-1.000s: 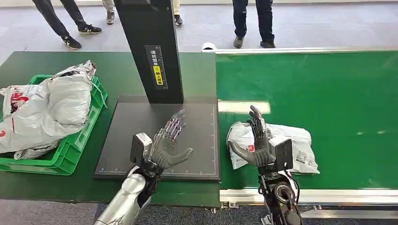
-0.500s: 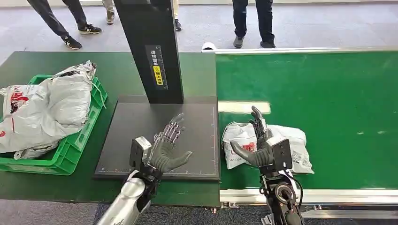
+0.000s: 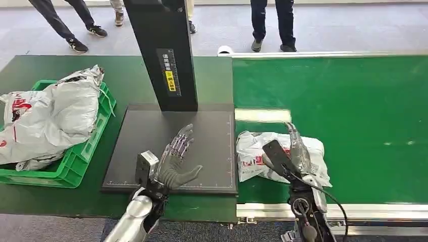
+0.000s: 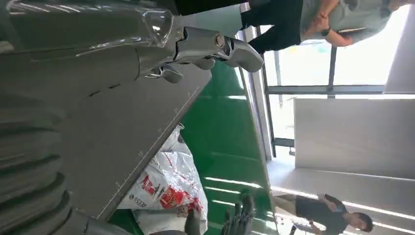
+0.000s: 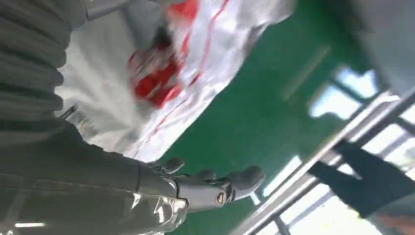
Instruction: Moved the parcel from conveyor to table for the left to box.
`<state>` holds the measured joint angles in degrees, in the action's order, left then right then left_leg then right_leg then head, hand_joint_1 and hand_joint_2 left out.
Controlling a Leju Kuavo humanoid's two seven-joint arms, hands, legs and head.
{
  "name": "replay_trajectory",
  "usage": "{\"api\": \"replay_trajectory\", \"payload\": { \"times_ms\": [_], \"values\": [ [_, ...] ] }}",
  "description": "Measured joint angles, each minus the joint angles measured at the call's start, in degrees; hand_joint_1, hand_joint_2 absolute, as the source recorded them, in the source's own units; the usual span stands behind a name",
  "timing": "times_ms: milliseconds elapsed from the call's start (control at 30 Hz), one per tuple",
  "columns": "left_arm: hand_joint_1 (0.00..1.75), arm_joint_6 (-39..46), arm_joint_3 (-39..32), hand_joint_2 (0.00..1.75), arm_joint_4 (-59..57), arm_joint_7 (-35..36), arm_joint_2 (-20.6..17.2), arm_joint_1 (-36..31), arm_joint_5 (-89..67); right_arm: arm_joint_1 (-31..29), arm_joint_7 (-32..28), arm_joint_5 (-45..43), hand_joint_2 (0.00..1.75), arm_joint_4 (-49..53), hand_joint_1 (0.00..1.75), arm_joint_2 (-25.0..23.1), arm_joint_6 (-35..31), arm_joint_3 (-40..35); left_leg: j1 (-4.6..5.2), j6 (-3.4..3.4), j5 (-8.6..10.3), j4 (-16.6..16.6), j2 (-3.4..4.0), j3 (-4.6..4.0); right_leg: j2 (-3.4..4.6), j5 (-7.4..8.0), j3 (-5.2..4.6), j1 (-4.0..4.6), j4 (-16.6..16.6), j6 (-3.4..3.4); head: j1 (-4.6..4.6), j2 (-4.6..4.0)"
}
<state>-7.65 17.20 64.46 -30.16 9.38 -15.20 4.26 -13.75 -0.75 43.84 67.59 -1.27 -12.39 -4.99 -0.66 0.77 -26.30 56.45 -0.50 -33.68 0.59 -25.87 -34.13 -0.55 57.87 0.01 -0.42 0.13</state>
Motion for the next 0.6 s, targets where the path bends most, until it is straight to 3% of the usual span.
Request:
{"api": "replay_trajectory", "payload": {
  "times_ms": [233,600],
  "values": [
    [0.0,0.09,-0.24,1.75,0.5,0.48,-0.11,0.41,-0.15,-1.11,4.35,6.16,1.75,-3.8,0.0,1.25,0.35,1.53,-0.02,0.0,0.0,0.0,0.02,0.0,0.0,-0.01,-0.02,0.01,0.0,0.0,-0.02,-0.02],
    [0.0,0.59,-0.61,1.75,0.7,0.57,-0.35,0.75,-0.52,-6.07,6.39,11.18,1.75,-13.85,0.0,3.68,10.56,6.17,0.0,0.0,0.0,0.0,0.01,0.0,0.0,0.0,0.0,0.0,0.0,0.01,-0.02,0.0]
  ]
}}
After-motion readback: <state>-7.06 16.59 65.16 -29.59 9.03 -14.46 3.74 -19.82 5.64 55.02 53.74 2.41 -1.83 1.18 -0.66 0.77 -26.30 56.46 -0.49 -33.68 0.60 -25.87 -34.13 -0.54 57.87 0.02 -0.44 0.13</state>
